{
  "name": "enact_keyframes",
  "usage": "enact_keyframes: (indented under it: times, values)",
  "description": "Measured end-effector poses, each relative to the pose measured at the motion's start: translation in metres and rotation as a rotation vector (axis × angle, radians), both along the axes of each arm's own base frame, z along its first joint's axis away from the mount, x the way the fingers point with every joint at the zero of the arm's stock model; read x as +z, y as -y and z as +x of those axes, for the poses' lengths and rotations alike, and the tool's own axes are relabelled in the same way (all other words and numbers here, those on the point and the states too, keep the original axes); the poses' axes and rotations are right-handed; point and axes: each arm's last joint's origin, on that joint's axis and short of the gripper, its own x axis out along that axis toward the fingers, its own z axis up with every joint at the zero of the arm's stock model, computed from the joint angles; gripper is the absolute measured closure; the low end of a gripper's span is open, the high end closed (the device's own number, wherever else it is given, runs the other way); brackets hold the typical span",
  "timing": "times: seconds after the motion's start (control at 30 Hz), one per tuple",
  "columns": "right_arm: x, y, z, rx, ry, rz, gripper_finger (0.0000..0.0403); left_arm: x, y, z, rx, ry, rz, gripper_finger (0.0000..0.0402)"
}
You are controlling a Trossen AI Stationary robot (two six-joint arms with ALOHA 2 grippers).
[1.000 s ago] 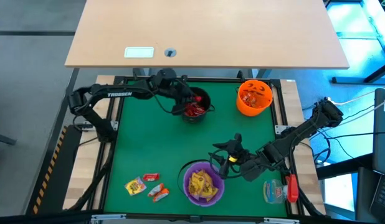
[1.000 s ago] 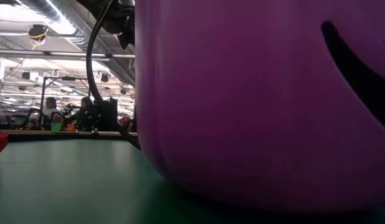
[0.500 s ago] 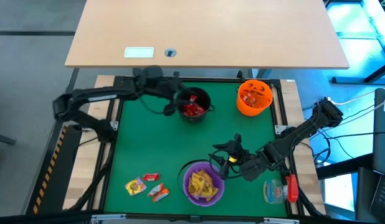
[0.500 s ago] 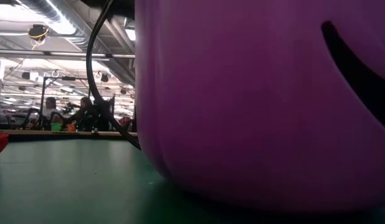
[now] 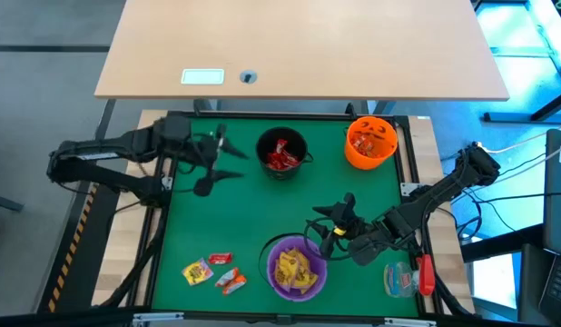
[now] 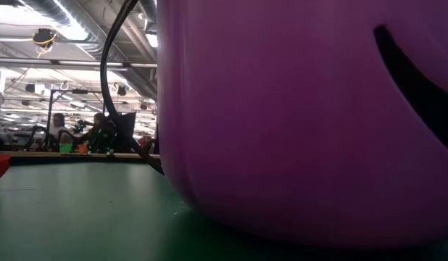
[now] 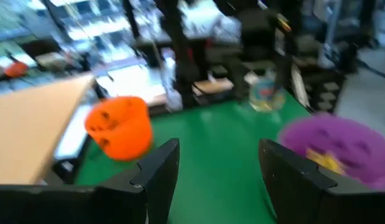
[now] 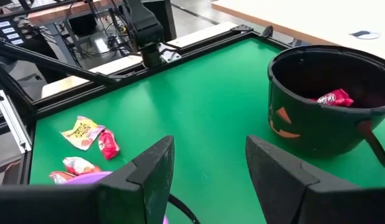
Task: Sort candy
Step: Put the red candy into the black bucket
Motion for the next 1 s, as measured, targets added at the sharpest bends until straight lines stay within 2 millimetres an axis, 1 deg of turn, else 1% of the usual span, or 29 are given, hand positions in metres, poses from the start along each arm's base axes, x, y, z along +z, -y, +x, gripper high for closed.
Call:
enact_keyframes:
  times: [0.07,0.23,0.5,0.6,0.7,1.0]
  values:
    - [0.0,0.0,0.0,-0.003,0.003,0.008,0.0205,-0.003,0.011,-0.005,-0.022,-0.05,-0.01,0.0194]
    - [0.0,0.0,0.0,-0.007,0.007,0.016,0.0205,-0.01,0.041,-0.011,-0.087,-0.143,-0.016,0.0194]
    - [0.0,0.0,0.0,-0.007,0.007,0.017,0.0205,-0.024,0.082,-0.021,-0.147,-0.232,0.007,0.0194]
    - [0.0,0.0,0.0,-0.007,0.007,0.017,0.0205,-0.031,0.093,-0.025,-0.188,-0.261,-0.002,0.0194]
    - [0.0,0.0,0.0,-0.007,0.008,0.018,0.0205,-0.04,0.102,-0.028,-0.192,-0.286,-0.009,0.0194]
    - [0.0,0.0,0.0,-0.007,0.007,0.017,0.0205,-0.075,0.132,-0.041,-0.233,-0.407,-0.035,0.0194]
